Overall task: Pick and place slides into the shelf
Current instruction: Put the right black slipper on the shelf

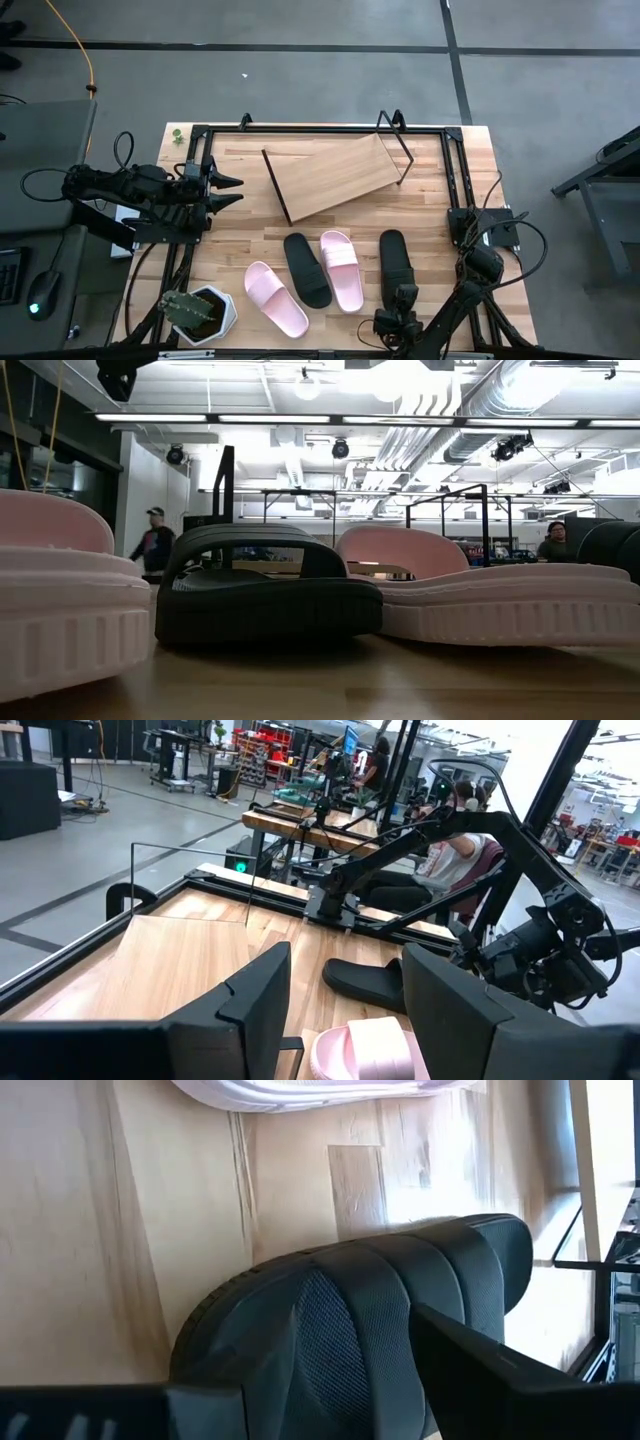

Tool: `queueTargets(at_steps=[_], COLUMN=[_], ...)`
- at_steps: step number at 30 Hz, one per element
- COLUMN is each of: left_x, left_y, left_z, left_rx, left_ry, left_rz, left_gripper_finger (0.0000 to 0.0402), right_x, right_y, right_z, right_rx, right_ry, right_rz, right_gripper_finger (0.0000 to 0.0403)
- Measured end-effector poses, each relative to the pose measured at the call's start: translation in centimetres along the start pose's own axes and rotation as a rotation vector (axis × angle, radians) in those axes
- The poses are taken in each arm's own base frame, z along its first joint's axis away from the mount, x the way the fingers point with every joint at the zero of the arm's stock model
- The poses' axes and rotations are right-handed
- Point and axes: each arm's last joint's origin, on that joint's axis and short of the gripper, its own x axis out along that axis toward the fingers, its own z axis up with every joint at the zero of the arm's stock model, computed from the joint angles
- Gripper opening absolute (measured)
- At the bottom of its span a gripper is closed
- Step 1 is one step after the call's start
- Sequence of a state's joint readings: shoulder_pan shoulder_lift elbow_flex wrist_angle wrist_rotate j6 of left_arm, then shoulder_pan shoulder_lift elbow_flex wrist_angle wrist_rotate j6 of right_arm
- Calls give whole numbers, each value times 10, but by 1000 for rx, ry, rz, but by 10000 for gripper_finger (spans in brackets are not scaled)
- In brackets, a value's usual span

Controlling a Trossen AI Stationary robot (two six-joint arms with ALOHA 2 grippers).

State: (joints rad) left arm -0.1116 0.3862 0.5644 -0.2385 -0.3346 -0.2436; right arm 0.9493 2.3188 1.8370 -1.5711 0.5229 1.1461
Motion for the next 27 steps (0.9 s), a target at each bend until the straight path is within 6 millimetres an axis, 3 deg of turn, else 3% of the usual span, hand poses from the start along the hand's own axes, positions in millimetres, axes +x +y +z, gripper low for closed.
queueTargets(at_steps=[6,16,27], left_x=[0,0,0], left_y=[0,0,0], left_z=[0,0,0], left_rx=[0,0,0], left_ry=[0,0,1], left_rz=[0,0,0], left_gripper_finger=[177,177,177], right_x=[3,30,31], right_y=[0,1,0], right_z=[-1,-21,-21], right_rx=[-6,9,-8], right_ry=[-6,48,55], right_rz=[-15,-117,-118], right_gripper_finger=[188,188,188])
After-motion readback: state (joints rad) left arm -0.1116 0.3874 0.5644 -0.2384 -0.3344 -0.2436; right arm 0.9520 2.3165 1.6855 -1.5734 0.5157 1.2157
